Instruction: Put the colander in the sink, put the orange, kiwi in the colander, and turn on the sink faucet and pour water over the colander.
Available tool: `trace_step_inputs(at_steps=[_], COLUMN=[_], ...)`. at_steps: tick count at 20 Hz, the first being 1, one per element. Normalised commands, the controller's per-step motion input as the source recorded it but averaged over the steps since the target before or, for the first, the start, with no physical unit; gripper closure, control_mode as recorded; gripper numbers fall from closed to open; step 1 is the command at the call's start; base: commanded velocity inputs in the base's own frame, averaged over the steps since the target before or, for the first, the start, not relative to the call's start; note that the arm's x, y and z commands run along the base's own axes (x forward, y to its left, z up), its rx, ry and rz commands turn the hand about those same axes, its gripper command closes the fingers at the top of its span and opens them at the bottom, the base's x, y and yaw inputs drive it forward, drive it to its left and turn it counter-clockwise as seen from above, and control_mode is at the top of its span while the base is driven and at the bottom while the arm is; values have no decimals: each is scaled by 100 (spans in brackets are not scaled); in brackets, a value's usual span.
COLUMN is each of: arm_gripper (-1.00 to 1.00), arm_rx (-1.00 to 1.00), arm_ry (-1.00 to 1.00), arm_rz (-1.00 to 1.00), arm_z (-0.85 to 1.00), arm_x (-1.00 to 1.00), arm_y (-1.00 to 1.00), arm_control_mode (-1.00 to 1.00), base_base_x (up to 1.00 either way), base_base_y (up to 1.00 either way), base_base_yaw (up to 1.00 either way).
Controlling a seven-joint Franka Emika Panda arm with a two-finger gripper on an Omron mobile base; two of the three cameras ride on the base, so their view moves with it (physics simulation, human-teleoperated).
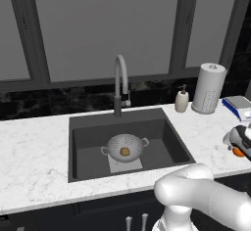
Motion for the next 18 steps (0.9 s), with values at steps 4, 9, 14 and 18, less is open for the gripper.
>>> trace_step_inputs(at_steps=[4,9,14,18], arm_gripper=[-100,100,100,100], arm_rx=[0,0,0,0], arm_ry=[0,0,-4,-26], arm_rz=[0,0,0,1], arm_z=[-41,-45,-33,15], arm_x=[18,17,-2,-30], arm_y=[-13,-3,0,31], arm_control_mode=[-100,-100,-100,-100], base_base_x=[0,0,0,0], base_base_y=[0,0,0,0], base_base_yaw=[0,0,0,0])
